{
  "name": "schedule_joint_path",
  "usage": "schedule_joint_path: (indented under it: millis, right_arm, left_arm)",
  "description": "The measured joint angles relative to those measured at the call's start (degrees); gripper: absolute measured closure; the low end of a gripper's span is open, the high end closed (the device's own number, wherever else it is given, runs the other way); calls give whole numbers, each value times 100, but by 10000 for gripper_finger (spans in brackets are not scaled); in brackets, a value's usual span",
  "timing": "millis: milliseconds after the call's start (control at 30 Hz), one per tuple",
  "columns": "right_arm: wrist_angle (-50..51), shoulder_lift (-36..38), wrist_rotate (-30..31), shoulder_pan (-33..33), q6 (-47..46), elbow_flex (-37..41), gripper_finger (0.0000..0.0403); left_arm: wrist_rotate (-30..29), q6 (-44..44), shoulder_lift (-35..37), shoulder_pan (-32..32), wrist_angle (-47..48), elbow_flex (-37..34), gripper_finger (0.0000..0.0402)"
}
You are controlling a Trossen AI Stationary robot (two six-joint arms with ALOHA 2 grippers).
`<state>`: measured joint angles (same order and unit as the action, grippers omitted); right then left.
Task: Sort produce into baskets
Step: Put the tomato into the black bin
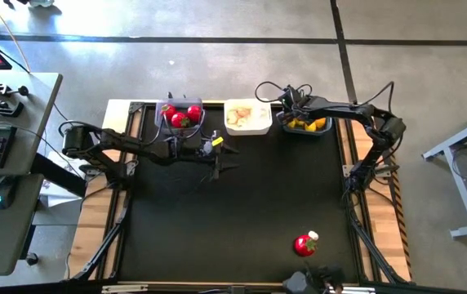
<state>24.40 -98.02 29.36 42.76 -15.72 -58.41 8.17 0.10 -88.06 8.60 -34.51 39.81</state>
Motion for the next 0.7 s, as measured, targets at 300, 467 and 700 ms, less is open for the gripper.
schedule_joint_path:
  millis: [300, 467, 700]
  right_arm:
    - [200, 450, 200, -186, 245, 9, 165]
    - [205, 890, 469, -333, 234, 197, 302]
    - [-542, 933, 170, -224, -26, 964, 381]
  left_arm:
    - [-30, -42, -1, 0, 0, 0, 179]
    - [-31, -38, 1, 0, 39, 0, 187]
    - [-31, -46, 1, 0, 120, 0, 213]
